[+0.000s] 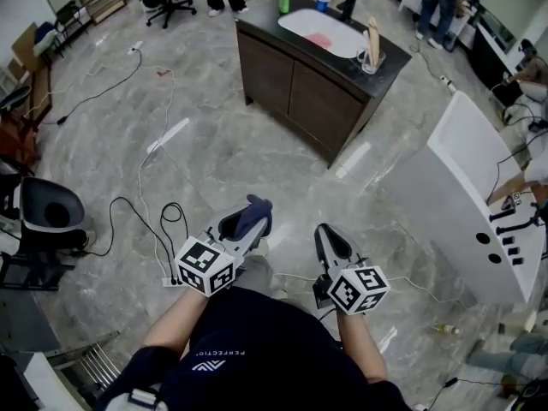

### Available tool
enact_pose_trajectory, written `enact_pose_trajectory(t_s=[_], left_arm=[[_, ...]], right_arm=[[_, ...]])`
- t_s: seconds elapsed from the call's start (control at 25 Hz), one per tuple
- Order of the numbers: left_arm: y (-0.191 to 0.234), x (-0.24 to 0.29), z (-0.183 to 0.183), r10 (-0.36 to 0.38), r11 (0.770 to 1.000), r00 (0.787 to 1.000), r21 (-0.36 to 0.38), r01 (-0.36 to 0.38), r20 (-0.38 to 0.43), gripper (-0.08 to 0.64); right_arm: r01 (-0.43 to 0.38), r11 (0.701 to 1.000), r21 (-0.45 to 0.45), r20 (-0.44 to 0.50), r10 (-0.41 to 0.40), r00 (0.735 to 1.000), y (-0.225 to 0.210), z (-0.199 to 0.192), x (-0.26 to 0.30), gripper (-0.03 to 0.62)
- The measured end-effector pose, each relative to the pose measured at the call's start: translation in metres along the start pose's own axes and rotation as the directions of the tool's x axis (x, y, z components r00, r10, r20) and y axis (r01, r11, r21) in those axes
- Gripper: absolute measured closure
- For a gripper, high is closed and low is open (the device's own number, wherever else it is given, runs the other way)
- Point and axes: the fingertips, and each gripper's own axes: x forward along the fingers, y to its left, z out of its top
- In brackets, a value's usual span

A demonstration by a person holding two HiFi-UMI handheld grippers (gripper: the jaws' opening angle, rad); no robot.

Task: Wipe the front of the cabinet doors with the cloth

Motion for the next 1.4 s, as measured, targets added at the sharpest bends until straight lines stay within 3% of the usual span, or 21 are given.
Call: enact_pose_trajectory(t_s=[0.28, 0.6, 0.92, 1.2, 1.4], left_arm=[[0.047, 0.035, 0.021, -0.044, 0.999, 0.999, 0.012, 0.044, 0.003, 0.428], [0.123, 0.050, 0.038, -0.041, 0.999, 0.999, -0.009, 0.041, -0.007, 0.429], [0.168, 0.060, 0.043, -0.052, 0.998, 0.999, -0.023, 0.052, -0.007, 0.429], [0.185, 0.073, 0.040, -0.028, 0.998, 1.000, -0.057, 0.028, -0.012, 0.430], [0.210, 0.093, 0.046, 0.016, 0.998, 1.000, -0.062, -0.018, -0.021, 0.428]], right_arm=[[-0.007, 0.999, -0.050, -0.024, 0.006, 1.000, -0.012, 0.023, 0.064, 0.554], [0.021, 1.000, -0.012, -0.035, -0.021, 0.999, -0.020, 0.042, 0.143, 0.554], [0.054, 0.999, -0.009, -0.064, -0.054, 0.996, -0.021, 0.045, 0.185, 0.554], [0.054, 0.999, -0.005, -0.077, -0.054, 0.996, -0.038, 0.055, 0.211, 0.554], [0.005, 1.000, -0.010, -0.074, -0.006, 0.997, -0.056, 0.072, 0.246, 0.554]])
